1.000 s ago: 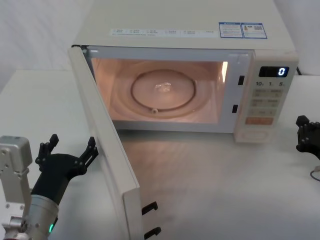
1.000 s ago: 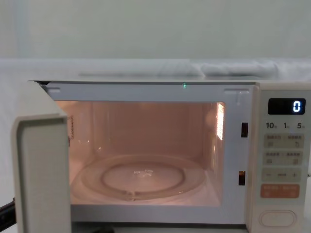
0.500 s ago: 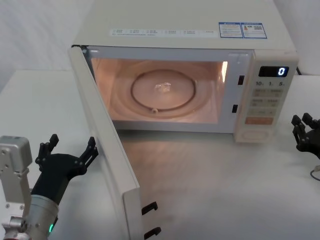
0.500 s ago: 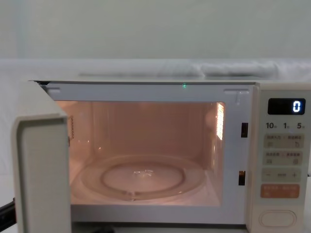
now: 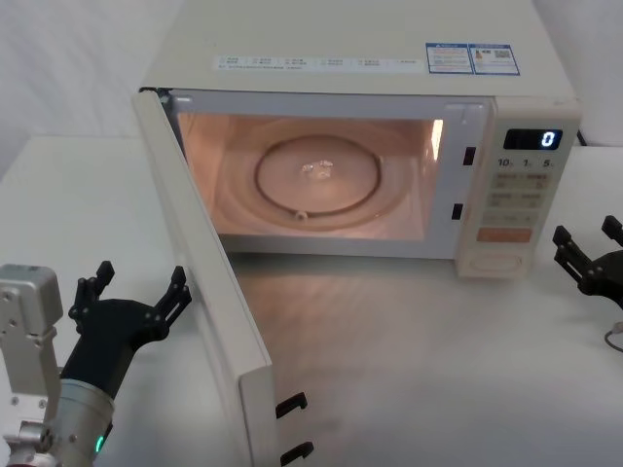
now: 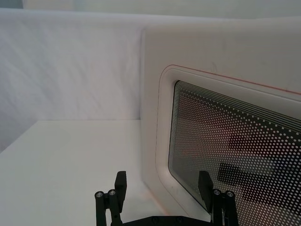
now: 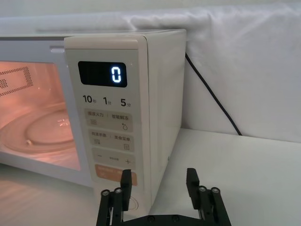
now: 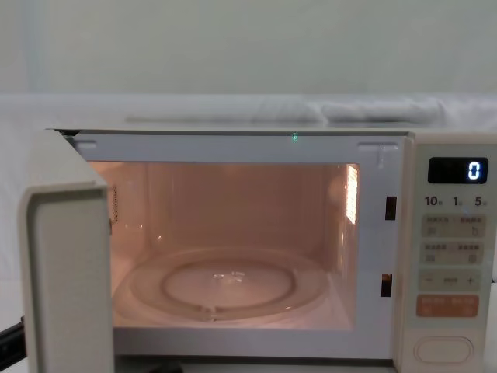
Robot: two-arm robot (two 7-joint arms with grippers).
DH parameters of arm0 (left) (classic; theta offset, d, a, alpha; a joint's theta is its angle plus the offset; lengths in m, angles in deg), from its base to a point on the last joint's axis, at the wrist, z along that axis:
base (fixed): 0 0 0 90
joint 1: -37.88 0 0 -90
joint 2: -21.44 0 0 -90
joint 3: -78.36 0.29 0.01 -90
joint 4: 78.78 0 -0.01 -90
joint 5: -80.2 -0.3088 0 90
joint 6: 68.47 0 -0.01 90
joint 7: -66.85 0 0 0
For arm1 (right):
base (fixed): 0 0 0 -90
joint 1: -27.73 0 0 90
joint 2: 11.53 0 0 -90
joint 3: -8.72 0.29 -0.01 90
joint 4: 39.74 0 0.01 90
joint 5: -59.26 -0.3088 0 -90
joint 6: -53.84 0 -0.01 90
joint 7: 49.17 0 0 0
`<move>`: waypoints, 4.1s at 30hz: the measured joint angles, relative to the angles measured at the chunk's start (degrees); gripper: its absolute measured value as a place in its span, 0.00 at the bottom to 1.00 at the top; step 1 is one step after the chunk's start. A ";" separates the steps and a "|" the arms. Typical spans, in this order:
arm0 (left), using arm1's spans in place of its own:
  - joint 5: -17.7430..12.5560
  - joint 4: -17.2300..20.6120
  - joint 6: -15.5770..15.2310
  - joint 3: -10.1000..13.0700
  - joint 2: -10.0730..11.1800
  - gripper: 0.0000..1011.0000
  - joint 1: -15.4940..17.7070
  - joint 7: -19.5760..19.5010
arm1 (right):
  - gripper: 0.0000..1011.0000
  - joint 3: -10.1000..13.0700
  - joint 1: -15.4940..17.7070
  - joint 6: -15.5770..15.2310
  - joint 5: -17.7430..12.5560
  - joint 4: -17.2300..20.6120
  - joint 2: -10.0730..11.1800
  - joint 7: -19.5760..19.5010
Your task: Press the button to open the microwave door with one hand; close the microwave door with the other hand.
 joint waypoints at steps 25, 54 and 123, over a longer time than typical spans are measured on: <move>0.00 0.00 0.00 0.00 0.00 0.99 0.00 0.00 | 0.99 0.00 0.00 -0.05 0.07 0.04 -0.05 -0.05; 0.00 0.00 0.00 0.00 0.00 0.99 0.00 0.00 | 0.99 0.00 0.00 -0.05 0.06 0.04 -0.05 -0.05; 0.00 0.00 0.00 0.00 0.00 0.00 0.00 0.01 | 0.99 0.00 0.00 -0.05 0.06 0.04 -0.04 -0.05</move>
